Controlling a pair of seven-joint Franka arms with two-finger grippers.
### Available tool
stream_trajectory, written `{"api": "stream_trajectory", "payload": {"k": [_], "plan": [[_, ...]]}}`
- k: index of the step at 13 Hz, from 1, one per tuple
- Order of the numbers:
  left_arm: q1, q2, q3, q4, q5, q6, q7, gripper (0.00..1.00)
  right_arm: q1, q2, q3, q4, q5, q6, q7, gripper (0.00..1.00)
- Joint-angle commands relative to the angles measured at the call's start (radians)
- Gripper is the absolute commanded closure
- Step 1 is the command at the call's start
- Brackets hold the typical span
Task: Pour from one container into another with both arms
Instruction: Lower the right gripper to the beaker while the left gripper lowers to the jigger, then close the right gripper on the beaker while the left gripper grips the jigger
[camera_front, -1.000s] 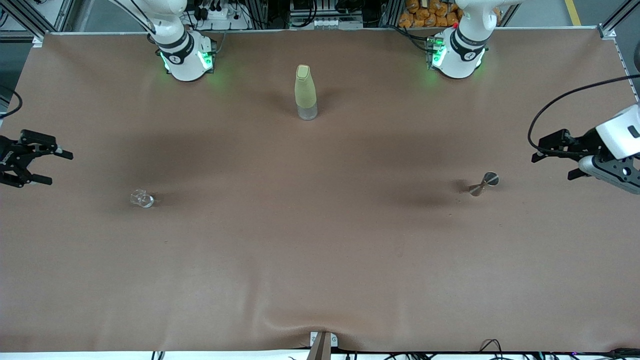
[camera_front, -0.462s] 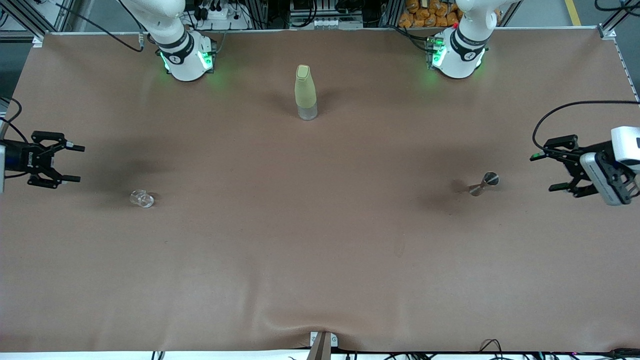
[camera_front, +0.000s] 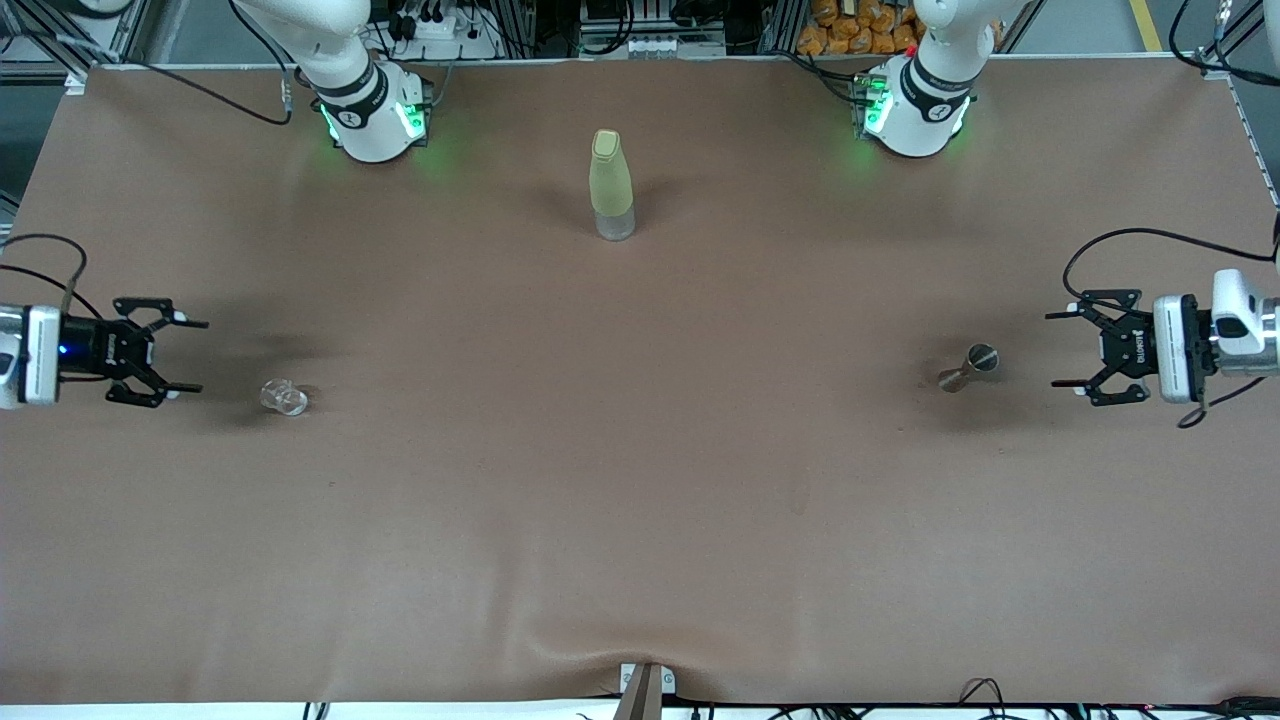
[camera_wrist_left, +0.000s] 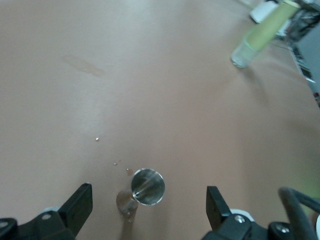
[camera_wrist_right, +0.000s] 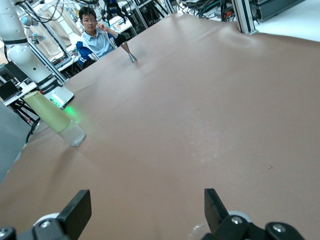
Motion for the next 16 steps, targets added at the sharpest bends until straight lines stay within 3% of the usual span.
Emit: {"api": "stream_trajectory", "payload": {"k": [1,4,12,16], "plan": [[0.056,0.079,-0.011,0.014,-0.057,-0.051,0.191,0.0,-0.039,0.035,0.012,0.063,0.024,-0.024,-0.06,0.0],[0.096,0.164,-0.011,0.012,-0.109,-0.052,0.336,0.0,-0.059,0.109,0.012,0.072,0.063,-0.046,-0.255,0.0],[0.137,0.313,-0.012,-0.008,-0.204,-0.057,0.535,0.0,-0.088,0.236,0.013,0.086,0.077,-0.054,-0.258,0.0],[0.136,0.353,-0.012,-0.025,-0.258,-0.051,0.601,0.0,-0.096,0.311,0.013,0.111,0.155,-0.06,-0.376,0.0]]}}
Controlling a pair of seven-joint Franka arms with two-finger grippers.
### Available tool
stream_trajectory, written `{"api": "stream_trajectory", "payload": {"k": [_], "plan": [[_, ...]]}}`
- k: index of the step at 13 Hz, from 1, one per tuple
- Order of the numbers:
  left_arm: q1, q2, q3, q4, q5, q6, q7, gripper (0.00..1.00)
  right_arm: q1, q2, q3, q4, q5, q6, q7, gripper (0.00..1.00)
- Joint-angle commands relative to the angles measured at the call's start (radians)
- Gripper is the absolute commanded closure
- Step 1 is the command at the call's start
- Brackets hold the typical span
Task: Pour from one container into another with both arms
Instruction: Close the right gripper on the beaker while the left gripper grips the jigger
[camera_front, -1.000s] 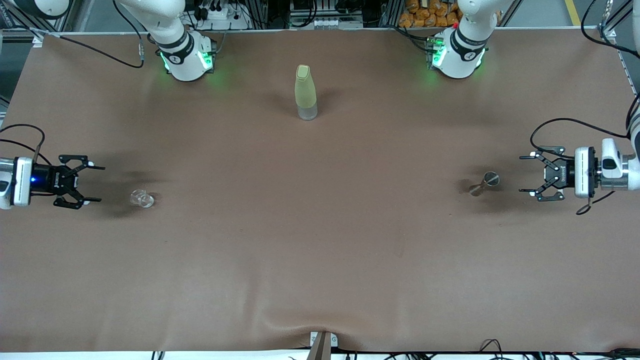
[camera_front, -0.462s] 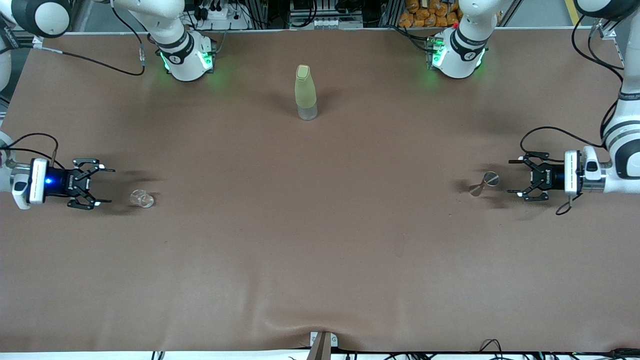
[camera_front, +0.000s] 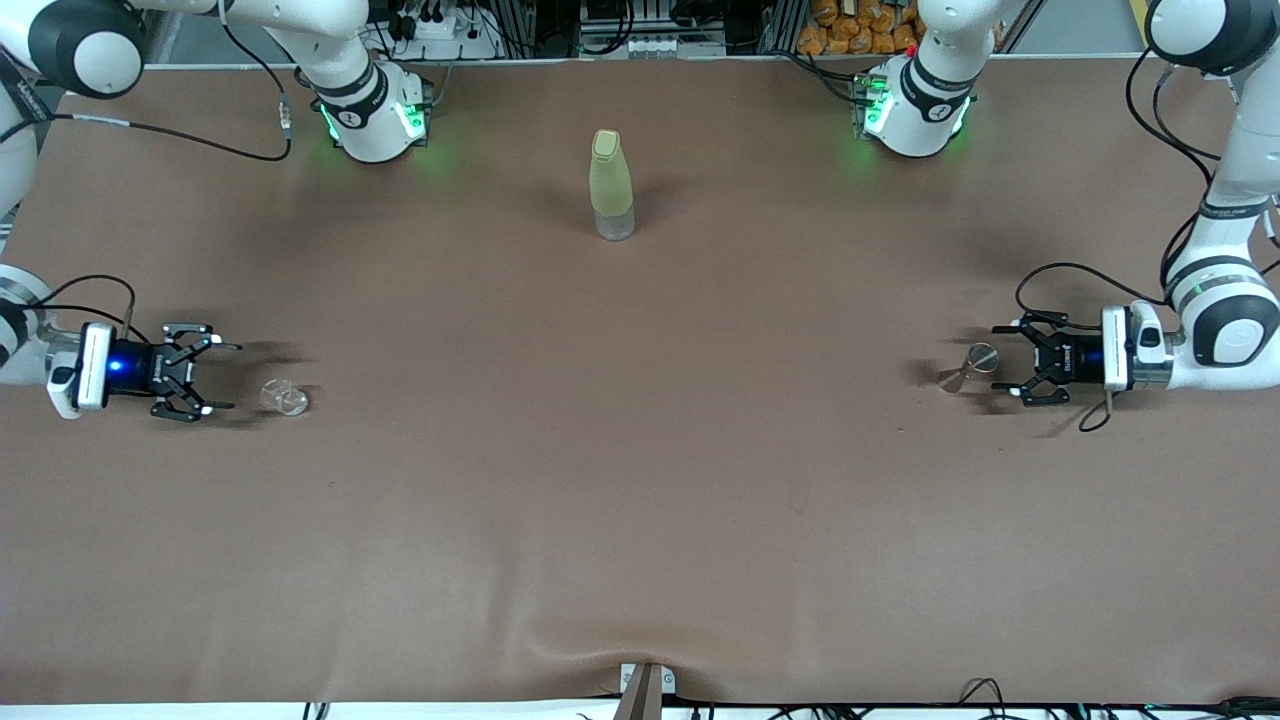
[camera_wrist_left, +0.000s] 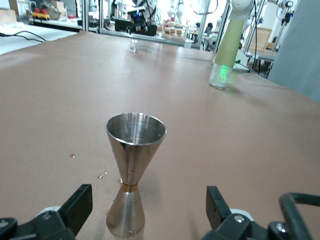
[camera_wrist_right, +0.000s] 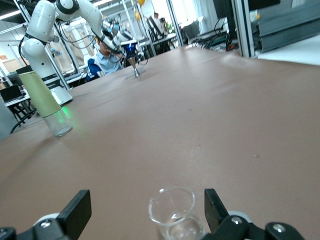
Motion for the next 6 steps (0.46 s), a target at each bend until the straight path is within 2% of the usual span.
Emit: {"api": "stream_trajectory", "payload": {"k": [1,3,5,6], "plan": [[0.012,0.006,-0.008,-0.017,-0.04,-0.008,0.039,0.01,-0.02,0.061,0.016,0.053,0.031,-0.024,-0.06,0.0],[0.004,0.006,-0.01,-0.029,-0.05,0.006,0.041,0.02,-0.021,0.121,0.014,0.097,0.079,-0.022,-0.078,0.0],[-0.002,0.009,-0.011,-0.043,-0.074,0.013,0.055,0.12,-0.017,0.165,0.016,0.143,0.084,-0.022,-0.097,0.0],[-0.002,0.012,-0.011,-0.043,-0.085,0.016,0.055,0.13,-0.007,0.165,0.016,0.145,0.085,-0.021,-0.097,0.0]]}}
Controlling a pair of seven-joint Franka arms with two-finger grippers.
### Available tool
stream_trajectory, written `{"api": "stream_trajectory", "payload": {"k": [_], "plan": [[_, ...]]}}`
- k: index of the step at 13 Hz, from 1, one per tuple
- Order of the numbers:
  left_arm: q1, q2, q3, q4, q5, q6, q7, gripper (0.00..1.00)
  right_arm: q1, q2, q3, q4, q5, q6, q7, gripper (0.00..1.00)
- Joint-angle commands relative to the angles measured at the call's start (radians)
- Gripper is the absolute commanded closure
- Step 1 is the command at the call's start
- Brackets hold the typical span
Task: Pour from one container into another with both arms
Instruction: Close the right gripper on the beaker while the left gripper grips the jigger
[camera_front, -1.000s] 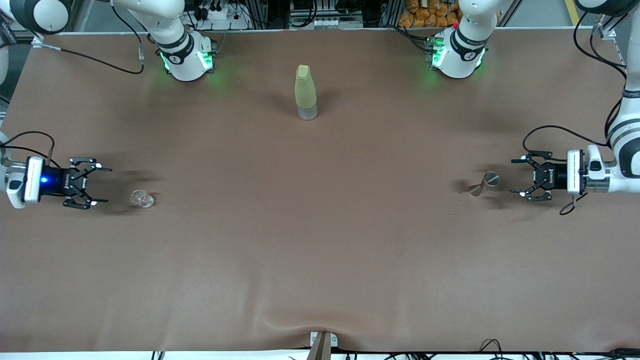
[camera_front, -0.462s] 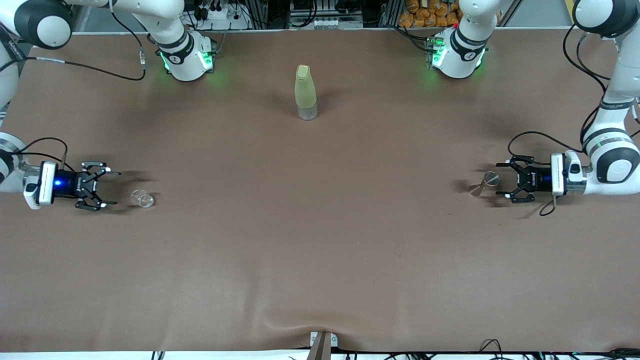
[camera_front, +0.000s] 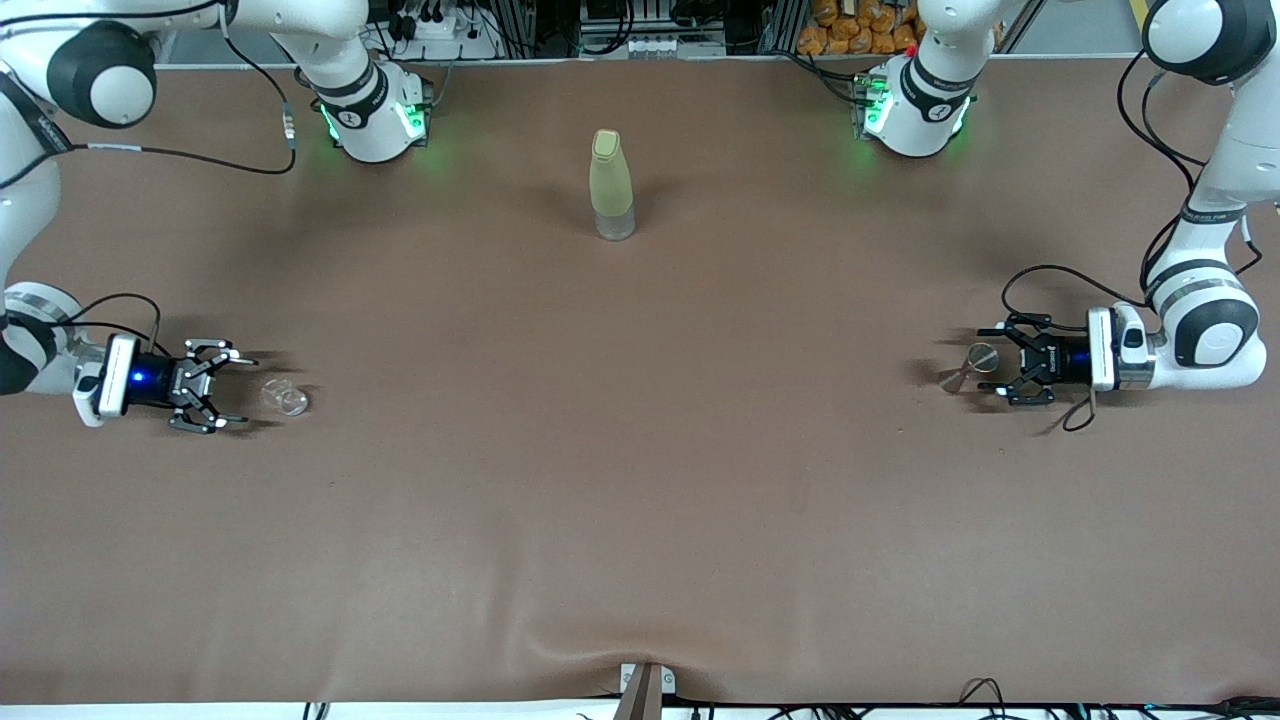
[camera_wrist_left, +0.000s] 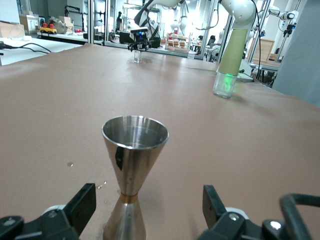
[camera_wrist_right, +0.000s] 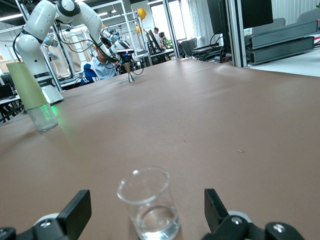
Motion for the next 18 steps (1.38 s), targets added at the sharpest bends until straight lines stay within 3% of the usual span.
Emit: {"api": "stream_trajectory", "payload": {"k": [1,4,6,11,16,18], "plan": [[0.0,0.006,-0.005,-0.02,-0.042,0.016,0.029,0.13,0.0,0.049,0.012,0.061,0.023,-0.015,-0.013,0.0],[-0.001,0.018,-0.005,-0.019,-0.051,0.019,0.043,0.16,0.003,0.078,0.012,0.061,0.023,-0.013,-0.016,0.0],[-0.007,0.023,-0.007,-0.019,-0.057,0.031,0.057,0.24,0.003,0.086,0.012,0.063,0.023,-0.013,-0.019,0.0],[-0.01,0.027,-0.005,-0.019,-0.076,0.038,0.065,0.29,0.018,0.097,0.014,0.063,0.023,-0.015,-0.109,0.0],[-0.01,0.032,-0.007,-0.019,-0.087,0.039,0.071,0.36,0.037,0.097,0.021,0.061,0.029,-0.015,-0.167,0.03],[-0.01,0.032,-0.008,-0.019,-0.094,0.039,0.072,0.43,0.035,0.097,0.023,0.063,0.029,-0.015,-0.175,0.08]]}}
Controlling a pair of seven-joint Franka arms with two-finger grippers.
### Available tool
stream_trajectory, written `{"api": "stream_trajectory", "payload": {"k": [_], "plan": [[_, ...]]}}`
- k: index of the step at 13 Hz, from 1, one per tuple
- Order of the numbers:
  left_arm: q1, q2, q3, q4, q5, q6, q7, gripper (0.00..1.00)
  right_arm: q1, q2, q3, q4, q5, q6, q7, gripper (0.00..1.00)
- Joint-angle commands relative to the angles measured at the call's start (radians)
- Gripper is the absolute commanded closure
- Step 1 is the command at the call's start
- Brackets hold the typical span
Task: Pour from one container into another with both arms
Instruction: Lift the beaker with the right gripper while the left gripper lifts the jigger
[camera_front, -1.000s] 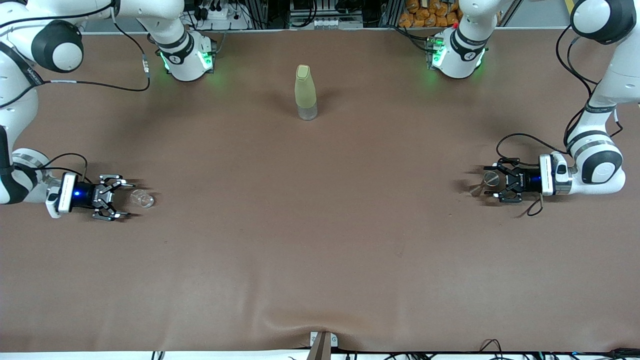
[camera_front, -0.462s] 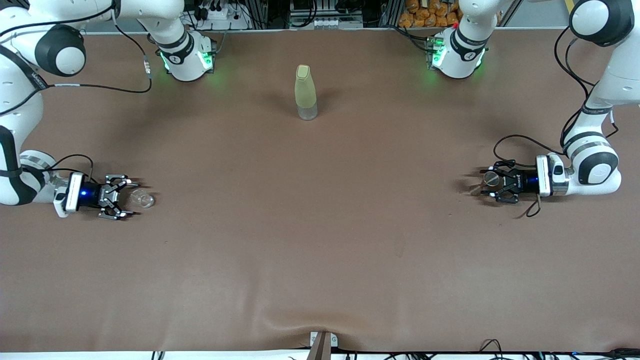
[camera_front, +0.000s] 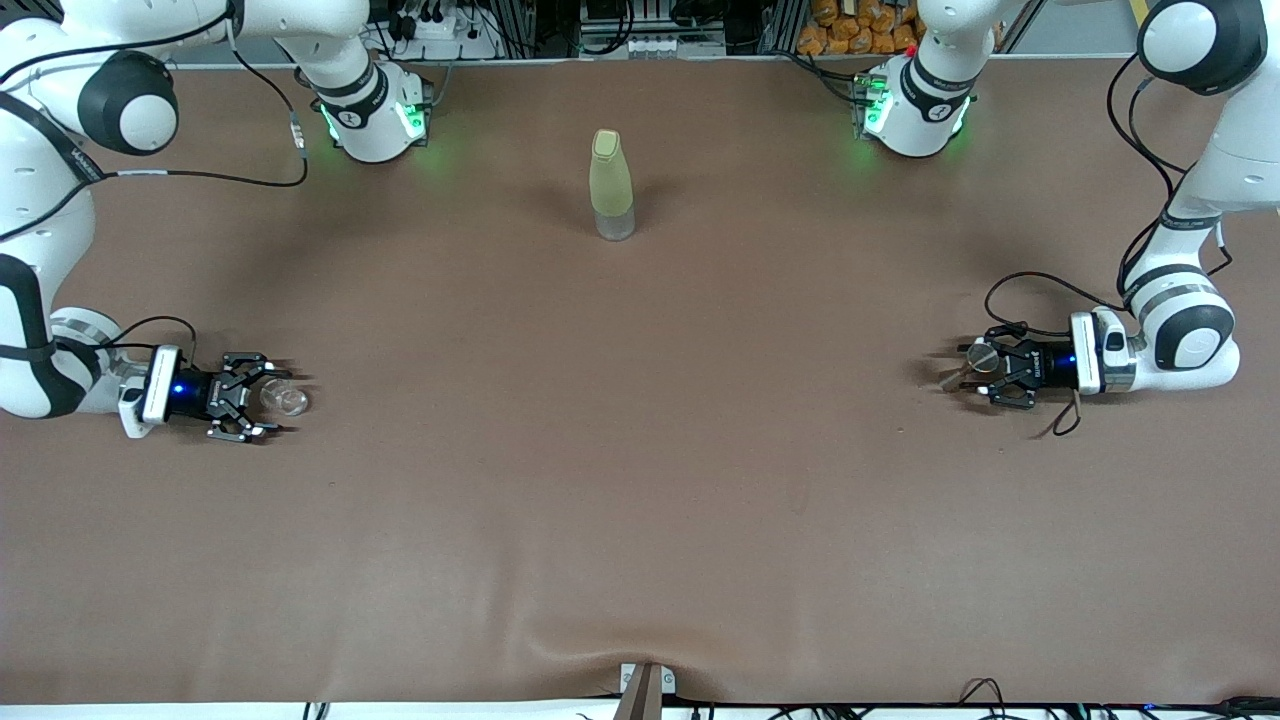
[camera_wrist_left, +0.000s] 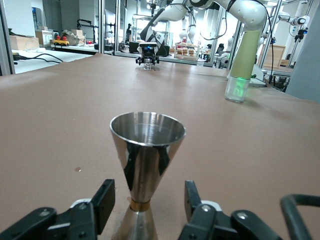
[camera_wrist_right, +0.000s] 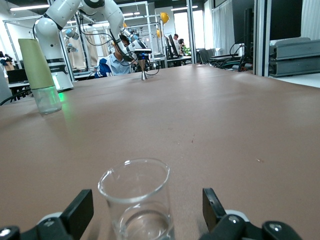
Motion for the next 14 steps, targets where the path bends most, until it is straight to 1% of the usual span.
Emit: {"api": "stream_trajectory", "payload": {"k": [1,2,3,5,6,7,8,11,12,14], "plan": [[0.0,0.003,-0.002,-0.008,-0.028,0.01,0.029,0.5,-0.002,0.021,0.0,0.029,0.021,-0.014,-0.02,0.14],[0.0,0.003,-0.002,-0.008,-0.03,0.01,0.034,0.57,-0.002,0.021,0.0,0.029,0.021,-0.014,-0.02,0.2],[0.0,0.001,-0.002,-0.006,-0.034,0.01,0.035,0.64,-0.002,0.021,0.0,0.027,0.021,-0.014,-0.02,0.2],[-0.002,-0.002,-0.002,-0.005,-0.039,0.01,0.035,0.83,-0.005,0.021,0.0,0.027,0.021,-0.014,-0.019,0.2],[-0.002,-0.002,-0.002,-0.005,-0.044,0.011,0.037,0.89,-0.008,0.021,0.0,0.027,0.021,-0.014,-0.019,0.2],[-0.003,-0.005,-0.002,-0.005,-0.044,0.015,0.035,1.0,-0.011,0.021,0.0,0.027,0.021,-0.014,-0.017,0.2],[-0.009,-0.01,-0.003,-0.003,-0.044,0.021,0.035,1.0,-0.013,0.021,0.0,0.027,0.023,-0.015,-0.017,0.22],[-0.025,-0.028,-0.005,0.004,-0.048,0.025,0.024,1.0,-0.013,0.023,0.0,0.027,0.021,-0.017,-0.019,0.42],[-0.031,-0.039,-0.008,0.004,-0.051,0.025,0.015,1.0,-0.013,0.027,0.0,0.027,0.023,-0.017,-0.02,0.45],[-0.032,-0.063,-0.042,0.004,-0.054,0.025,-0.002,1.0,-0.013,0.029,0.0,0.027,0.023,-0.017,-0.02,0.47]]}}
